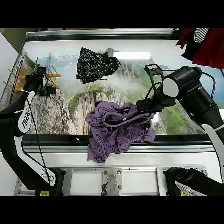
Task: Fold the clothes and pants, and hang the long-sleeved shirts on hangers.
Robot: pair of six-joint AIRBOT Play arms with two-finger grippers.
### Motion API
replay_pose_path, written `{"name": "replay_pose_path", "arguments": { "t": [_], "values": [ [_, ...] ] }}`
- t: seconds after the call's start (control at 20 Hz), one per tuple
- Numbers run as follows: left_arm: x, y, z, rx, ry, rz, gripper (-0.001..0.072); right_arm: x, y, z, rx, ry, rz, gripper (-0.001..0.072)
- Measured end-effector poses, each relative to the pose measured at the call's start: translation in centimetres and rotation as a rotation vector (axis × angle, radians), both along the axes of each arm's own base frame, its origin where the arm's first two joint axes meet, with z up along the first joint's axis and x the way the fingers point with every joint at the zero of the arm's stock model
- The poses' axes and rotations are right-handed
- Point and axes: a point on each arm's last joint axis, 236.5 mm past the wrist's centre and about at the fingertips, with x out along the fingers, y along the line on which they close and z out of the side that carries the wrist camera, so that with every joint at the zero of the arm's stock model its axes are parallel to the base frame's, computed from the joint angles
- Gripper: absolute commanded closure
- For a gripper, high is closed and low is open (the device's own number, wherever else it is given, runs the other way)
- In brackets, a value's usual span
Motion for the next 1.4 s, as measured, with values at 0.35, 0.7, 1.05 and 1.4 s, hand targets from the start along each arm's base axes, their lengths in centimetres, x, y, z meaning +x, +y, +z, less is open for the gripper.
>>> {"name": "replay_pose_path", "arguments": {
  "t": [0.35, 0.7, 1.05, 1.4],
  "values": [
    [-0.2, 0.0, 0.7, 0.0, -0.001, 0.005, 0.0685, 0.0, 0.0, 0.0, 0.0, 0.0, 0.0, 0.0696],
    [0.3, -1.2, 11.0, 0.039, -0.138, -0.048, 0.0685, 0.0, 0.0, 0.0, 0.0, 0.0, 0.0, 0.0696],
    [-2.9, -11.2, 21.8, 0.0, -0.188, -0.424, 0.0686, 0.0, 0.0, 0.0, 0.0, 0.0, 0.0, 0.0696],
    [-15.1, -22.1, 24.4, -0.27, 0.083, -1.116, 0.0687, 0.0, 0.0, 0.0, 0.0, 0.0, 0.0, 0.0696]
  ]
}}
